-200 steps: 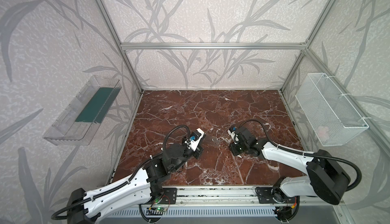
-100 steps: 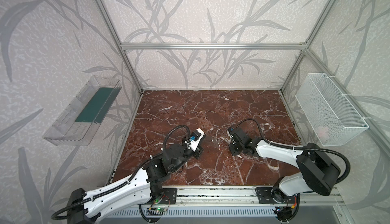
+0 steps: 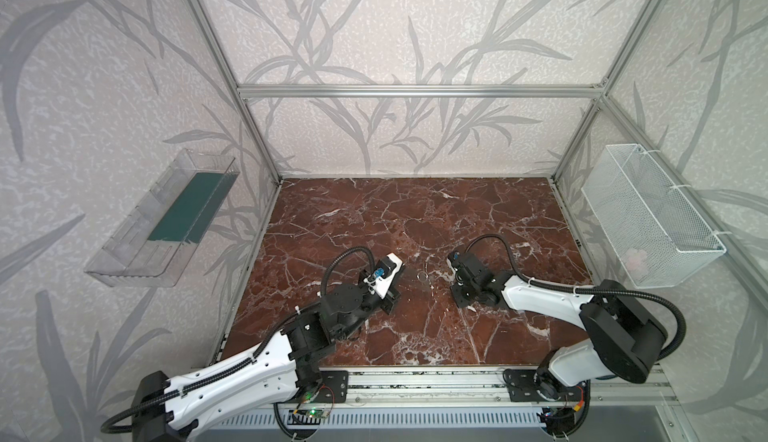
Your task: Put the keys on the keyring
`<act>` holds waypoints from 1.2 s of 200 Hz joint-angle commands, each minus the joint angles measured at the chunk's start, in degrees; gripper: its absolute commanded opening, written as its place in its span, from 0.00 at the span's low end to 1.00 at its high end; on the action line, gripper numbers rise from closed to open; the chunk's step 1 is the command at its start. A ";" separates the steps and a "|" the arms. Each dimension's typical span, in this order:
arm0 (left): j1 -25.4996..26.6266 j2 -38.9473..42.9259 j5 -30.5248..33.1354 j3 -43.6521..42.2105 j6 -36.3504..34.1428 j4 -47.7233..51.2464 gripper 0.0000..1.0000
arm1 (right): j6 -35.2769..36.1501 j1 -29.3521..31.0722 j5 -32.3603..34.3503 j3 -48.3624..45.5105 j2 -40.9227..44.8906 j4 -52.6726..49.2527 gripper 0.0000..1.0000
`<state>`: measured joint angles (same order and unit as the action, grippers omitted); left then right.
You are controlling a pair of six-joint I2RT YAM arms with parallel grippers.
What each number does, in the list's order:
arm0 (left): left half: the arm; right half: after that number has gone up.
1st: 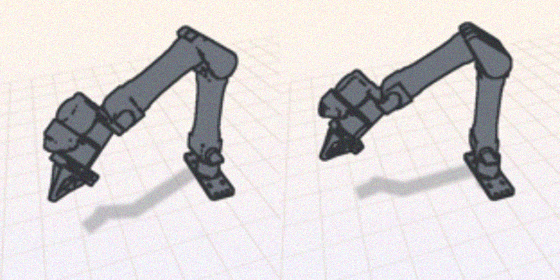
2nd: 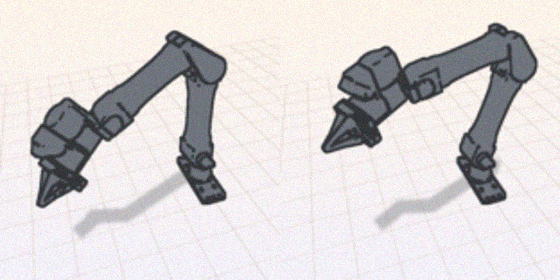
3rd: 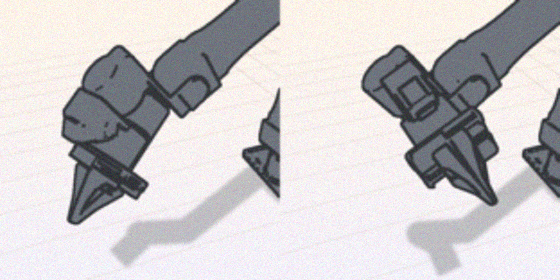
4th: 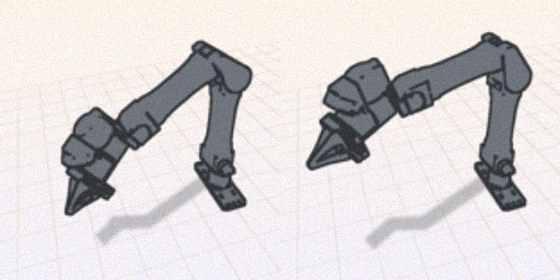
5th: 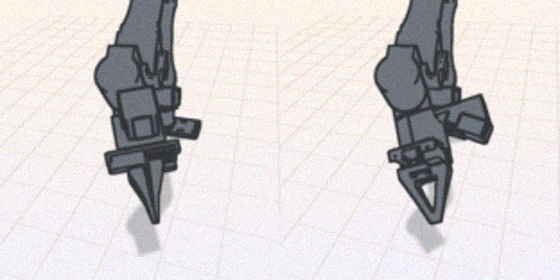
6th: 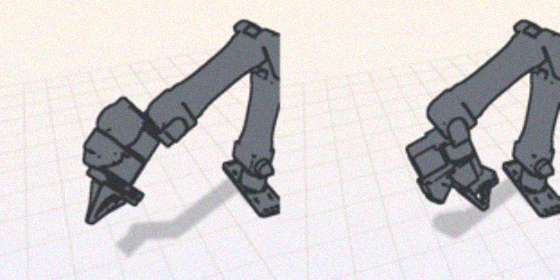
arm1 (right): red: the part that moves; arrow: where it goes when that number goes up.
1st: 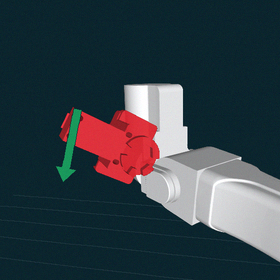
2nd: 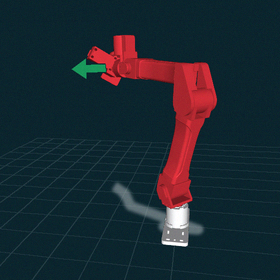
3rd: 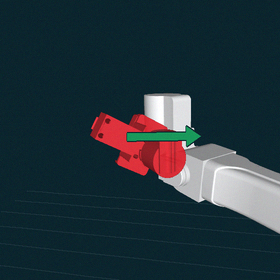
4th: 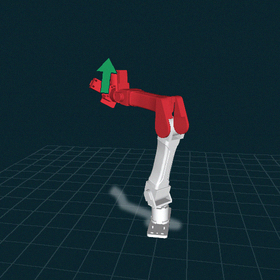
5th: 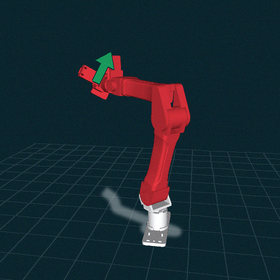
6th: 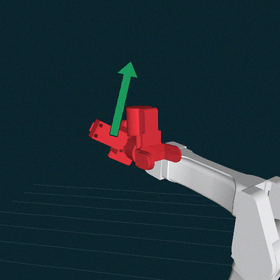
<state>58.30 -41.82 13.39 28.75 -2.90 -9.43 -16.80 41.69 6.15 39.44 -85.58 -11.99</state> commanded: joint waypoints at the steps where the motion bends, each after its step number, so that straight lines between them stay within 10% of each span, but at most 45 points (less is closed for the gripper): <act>1: 0.21 -0.05 -0.38 0.12 0.35 -1.99 0.00 | 0.43 0.41 1.35 1.58 0.06 -0.82 0.00; 88: 0.23 -1.41 -6.05 2.84 -2.85 2.29 0.00 | 8.32 0.20 -0.11 3.50 20.72 -4.12 0.00; 240: 1.15 -4.37 -19.51 5.83 -7.30 2.53 0.00 | 17.80 -0.65 -37.43 5.78 34.18 4.01 0.00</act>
<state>58.96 -46.19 -3.86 31.92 -8.47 -5.82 -0.30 41.25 -23.51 43.38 -52.34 -11.40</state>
